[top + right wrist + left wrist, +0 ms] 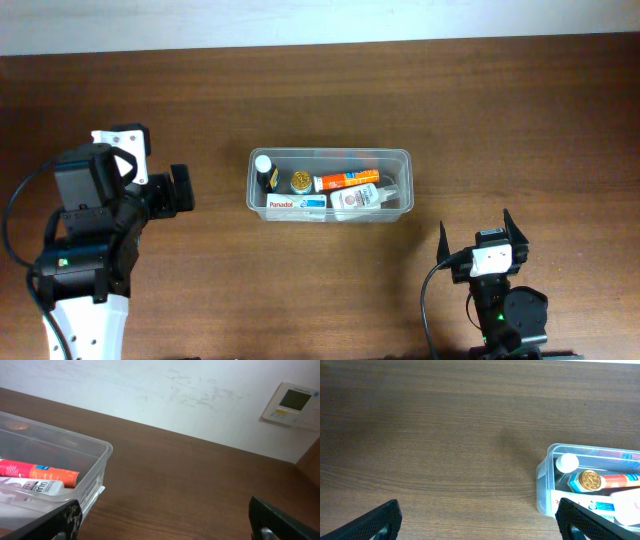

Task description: Pack container

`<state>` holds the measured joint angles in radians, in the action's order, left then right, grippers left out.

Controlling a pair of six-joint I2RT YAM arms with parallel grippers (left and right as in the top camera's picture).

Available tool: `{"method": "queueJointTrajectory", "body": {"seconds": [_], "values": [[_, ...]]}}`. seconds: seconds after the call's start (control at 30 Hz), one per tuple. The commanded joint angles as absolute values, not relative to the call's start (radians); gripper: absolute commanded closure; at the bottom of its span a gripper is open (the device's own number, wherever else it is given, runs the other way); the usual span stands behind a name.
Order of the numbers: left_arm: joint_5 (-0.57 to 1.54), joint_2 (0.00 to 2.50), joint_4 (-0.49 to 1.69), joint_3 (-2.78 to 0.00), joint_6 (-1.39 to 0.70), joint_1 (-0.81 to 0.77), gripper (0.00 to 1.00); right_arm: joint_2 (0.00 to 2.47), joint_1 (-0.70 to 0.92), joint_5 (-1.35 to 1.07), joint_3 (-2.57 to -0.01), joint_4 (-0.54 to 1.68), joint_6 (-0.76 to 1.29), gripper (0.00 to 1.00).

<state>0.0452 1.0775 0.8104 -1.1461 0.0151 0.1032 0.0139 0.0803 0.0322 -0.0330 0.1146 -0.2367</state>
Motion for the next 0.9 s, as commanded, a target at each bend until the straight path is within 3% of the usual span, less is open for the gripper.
{"method": "queueJointTrajectory", "body": {"seconds": [0.0,0.5,0.63,0.87], "values": [[0.045,1.080,0.809,-1.145,0.012,0.103,0.01,0.006,0.084,0.036,-0.022,0.112,-0.236,0.02],[0.143,1.070,0.785,-1.114,0.012,0.103,0.01,0.006,0.084,0.036,-0.022,0.112,-0.236,0.02],[0.142,1.010,0.572,-0.990,0.017,0.103,0.01,0.006,0.084,0.036,-0.022,0.112,-0.236,0.02],[0.144,0.810,-0.010,-0.570,0.016,0.103,0.01,0.006,0.084,0.036,-0.022,0.112,-0.236,0.02]]}}
